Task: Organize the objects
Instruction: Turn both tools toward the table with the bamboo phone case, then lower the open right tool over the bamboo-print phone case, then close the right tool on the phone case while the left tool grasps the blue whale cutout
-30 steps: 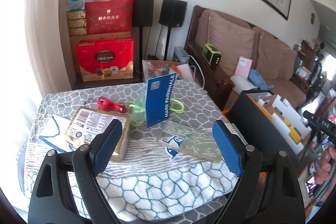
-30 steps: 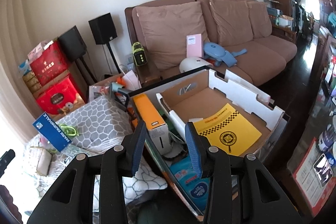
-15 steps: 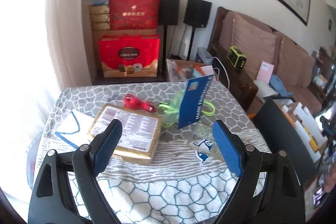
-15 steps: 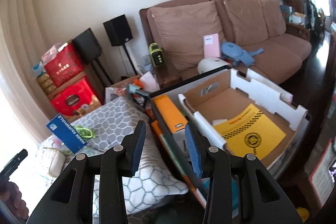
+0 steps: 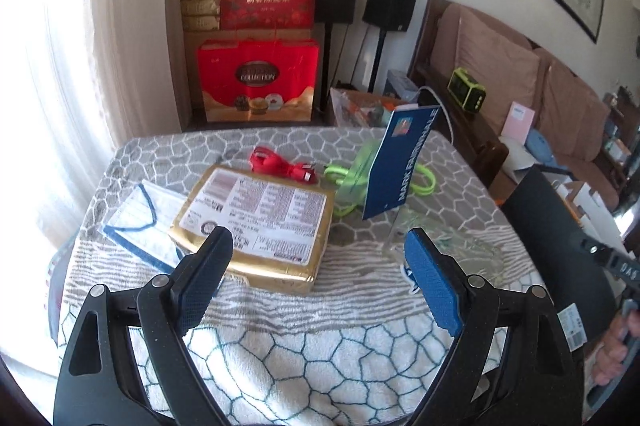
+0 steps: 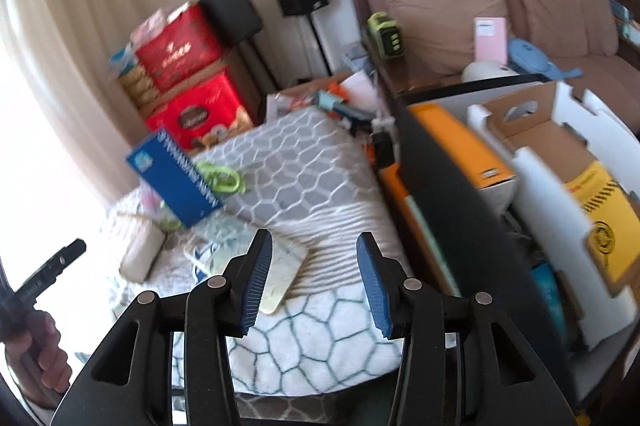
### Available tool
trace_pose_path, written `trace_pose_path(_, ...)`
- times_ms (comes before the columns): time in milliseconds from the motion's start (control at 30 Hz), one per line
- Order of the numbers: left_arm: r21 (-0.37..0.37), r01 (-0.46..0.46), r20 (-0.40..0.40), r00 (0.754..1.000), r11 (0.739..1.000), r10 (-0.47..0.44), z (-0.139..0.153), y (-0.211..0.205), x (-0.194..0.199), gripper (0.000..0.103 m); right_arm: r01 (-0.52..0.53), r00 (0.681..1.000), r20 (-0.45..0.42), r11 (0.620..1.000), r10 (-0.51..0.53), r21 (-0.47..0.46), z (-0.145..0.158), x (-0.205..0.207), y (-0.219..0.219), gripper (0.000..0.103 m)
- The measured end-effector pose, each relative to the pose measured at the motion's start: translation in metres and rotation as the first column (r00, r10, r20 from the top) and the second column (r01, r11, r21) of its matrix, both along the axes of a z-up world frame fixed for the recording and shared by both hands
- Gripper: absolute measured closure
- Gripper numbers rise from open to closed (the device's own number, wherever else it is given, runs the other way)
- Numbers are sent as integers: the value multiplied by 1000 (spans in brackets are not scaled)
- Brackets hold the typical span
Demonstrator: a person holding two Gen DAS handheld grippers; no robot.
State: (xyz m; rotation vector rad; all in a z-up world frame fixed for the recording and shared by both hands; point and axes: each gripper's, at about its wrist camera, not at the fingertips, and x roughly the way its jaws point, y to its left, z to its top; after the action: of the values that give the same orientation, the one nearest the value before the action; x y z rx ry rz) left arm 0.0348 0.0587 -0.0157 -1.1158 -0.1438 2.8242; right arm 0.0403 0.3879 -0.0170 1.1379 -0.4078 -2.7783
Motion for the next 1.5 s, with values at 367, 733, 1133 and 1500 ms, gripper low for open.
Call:
trace_pose_path(367, -30, -17, 43, 999, 999, 18, -12, -12, -5, 17, -313, 946, -23, 931, 322, 187, -22, -27, -74, 16)
trace_pose_path(733, -11, -35, 40, 999, 999, 36, -8, -24, 3, 17, -675, 737, 266, 669, 621, 311, -60, -99, -132, 5)
trace_pose_path(1133, -5, -19, 49, 999, 1000, 19, -13, -24, 5, 17, -658, 750, 310, 706, 584, 262, -94, -130, -144, 0)
trace_pose_path(1500, 11, -33, 64, 997, 999, 32, -14, -30, 7, 17, -557, 829, 265, 769, 493, 313, -85, -109, -142, 16)
